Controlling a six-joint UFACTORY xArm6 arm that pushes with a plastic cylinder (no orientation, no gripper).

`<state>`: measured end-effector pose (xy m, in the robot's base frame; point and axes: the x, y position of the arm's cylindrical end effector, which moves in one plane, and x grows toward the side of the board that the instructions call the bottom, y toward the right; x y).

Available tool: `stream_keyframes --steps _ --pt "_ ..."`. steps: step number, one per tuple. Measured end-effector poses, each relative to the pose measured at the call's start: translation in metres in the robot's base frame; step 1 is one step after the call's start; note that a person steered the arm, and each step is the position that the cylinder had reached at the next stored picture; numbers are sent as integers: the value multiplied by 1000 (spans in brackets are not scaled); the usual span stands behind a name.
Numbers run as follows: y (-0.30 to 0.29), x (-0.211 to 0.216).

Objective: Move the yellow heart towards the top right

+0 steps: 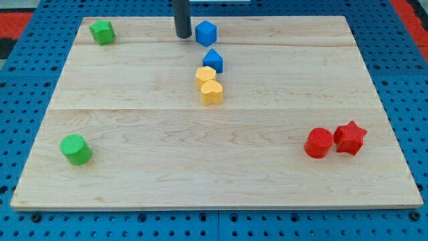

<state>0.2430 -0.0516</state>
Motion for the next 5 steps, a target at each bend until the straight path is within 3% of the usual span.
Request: stream_keyframes --steps 2,4,5 --pt "53 1" --pt "-7 2" --pt "-11 28"
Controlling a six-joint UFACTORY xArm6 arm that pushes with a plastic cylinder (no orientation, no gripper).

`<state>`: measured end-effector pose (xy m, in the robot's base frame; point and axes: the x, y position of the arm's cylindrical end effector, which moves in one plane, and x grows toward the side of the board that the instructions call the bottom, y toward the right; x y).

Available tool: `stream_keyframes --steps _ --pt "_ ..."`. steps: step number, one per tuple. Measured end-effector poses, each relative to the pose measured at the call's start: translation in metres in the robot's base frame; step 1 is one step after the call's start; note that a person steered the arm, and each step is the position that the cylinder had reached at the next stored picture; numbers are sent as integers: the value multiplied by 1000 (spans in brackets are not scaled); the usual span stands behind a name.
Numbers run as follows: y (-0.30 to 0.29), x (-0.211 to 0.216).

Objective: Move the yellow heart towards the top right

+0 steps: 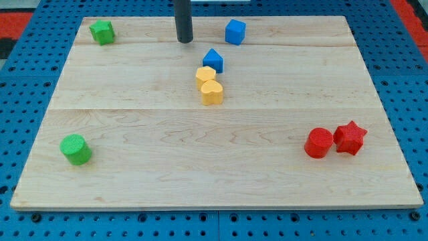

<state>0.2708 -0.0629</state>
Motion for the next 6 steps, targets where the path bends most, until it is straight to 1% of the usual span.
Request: stream_keyframes --steps 2,3,4,5,6 --pt "-5 60" --pt "-11 78" --pt "-21 79" --pt "-25 89" --pt "-23 121"
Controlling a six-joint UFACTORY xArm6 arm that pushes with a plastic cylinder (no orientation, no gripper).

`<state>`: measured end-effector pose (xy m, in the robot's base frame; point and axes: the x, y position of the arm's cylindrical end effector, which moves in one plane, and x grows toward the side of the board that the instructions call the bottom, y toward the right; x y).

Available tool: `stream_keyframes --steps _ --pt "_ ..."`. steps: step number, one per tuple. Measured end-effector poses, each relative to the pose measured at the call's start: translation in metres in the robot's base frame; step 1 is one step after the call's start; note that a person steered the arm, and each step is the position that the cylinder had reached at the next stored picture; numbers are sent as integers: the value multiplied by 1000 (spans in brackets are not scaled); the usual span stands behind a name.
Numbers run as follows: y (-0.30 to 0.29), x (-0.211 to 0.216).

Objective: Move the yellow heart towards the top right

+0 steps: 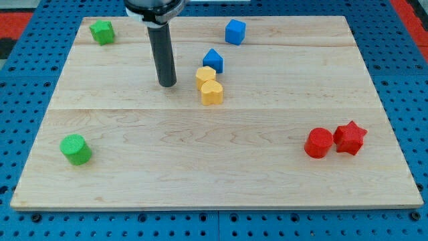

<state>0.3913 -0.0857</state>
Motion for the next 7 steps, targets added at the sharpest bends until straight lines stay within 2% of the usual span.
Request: stream_keyframes --steps 1,2,4,6,7 --pt "40 28" --pt "114 23" --pt "201 25" --pt "258 -15" --pt "269 -33"
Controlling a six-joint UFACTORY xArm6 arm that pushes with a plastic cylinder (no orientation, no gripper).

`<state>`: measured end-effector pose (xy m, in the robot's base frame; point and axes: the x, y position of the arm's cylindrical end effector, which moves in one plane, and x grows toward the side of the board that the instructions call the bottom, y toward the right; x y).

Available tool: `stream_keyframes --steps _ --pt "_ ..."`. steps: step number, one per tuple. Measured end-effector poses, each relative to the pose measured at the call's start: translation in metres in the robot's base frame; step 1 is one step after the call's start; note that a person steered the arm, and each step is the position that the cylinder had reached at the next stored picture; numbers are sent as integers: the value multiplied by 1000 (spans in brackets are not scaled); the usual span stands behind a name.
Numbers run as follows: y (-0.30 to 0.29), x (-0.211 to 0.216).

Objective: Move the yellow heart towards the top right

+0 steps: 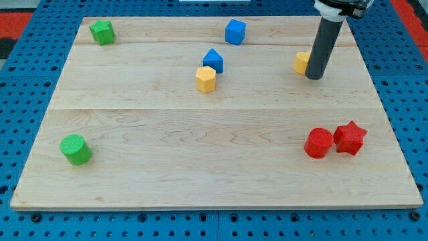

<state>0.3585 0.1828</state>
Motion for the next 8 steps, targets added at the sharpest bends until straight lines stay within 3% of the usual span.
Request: stream_keyframes --steps 4,8 --pt "0 -52" --pt "-66 -72"
